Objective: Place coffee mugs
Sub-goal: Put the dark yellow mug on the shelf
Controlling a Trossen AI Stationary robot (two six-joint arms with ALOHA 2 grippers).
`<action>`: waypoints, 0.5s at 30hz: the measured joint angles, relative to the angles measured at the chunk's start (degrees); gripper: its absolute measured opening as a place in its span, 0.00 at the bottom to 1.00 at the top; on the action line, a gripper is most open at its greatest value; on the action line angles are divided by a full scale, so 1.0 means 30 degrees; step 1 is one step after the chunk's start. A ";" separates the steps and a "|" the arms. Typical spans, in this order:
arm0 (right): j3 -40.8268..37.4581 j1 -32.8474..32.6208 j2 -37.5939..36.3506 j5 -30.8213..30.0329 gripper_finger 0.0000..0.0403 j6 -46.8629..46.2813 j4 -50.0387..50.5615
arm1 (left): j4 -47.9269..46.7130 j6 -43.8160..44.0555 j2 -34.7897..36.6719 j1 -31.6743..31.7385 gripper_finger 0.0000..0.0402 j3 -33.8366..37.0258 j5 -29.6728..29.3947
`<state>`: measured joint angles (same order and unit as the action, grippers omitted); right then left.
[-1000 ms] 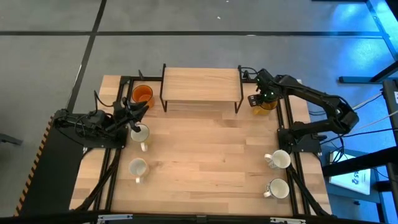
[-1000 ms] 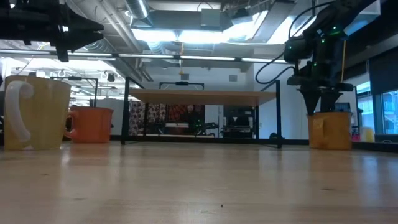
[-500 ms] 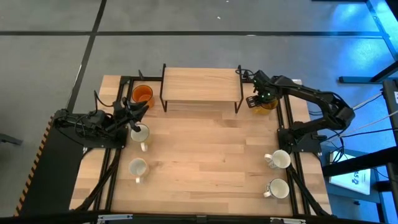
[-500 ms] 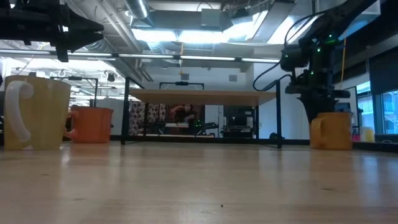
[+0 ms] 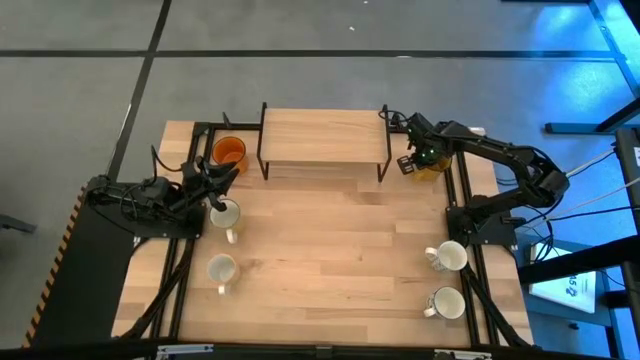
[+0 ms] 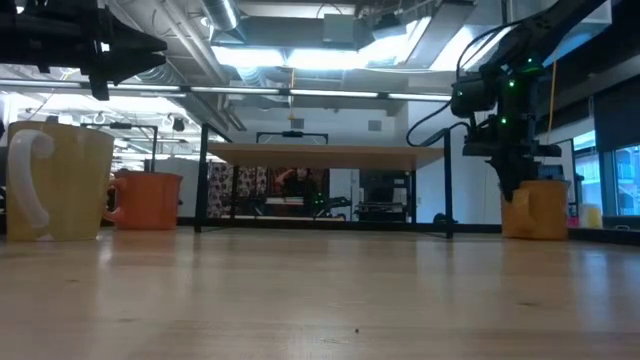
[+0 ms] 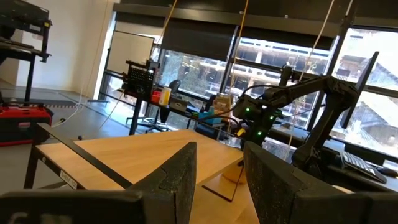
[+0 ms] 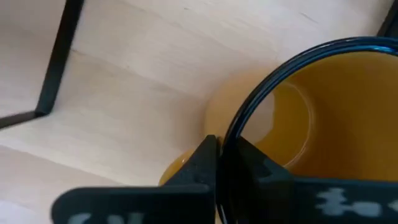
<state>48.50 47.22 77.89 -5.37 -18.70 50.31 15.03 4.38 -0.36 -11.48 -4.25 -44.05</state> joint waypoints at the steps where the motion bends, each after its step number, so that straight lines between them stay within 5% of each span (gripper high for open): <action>1: 0.0137 0.0000 -0.0156 0.0121 0.02 0.0191 0.0316 | 0.0000 0.0000 0.0000 0.0002 0.32 0.0000 -0.0007; 15: 0.6540 -0.1019 -0.2326 -0.1078 0.01 0.1994 0.4512 | 0.0000 0.0168 0.0000 0.0000 0.32 0.0000 -0.0007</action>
<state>68.12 44.16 70.91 -8.60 -12.72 63.84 15.03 4.89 -0.36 -11.48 -4.25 -44.07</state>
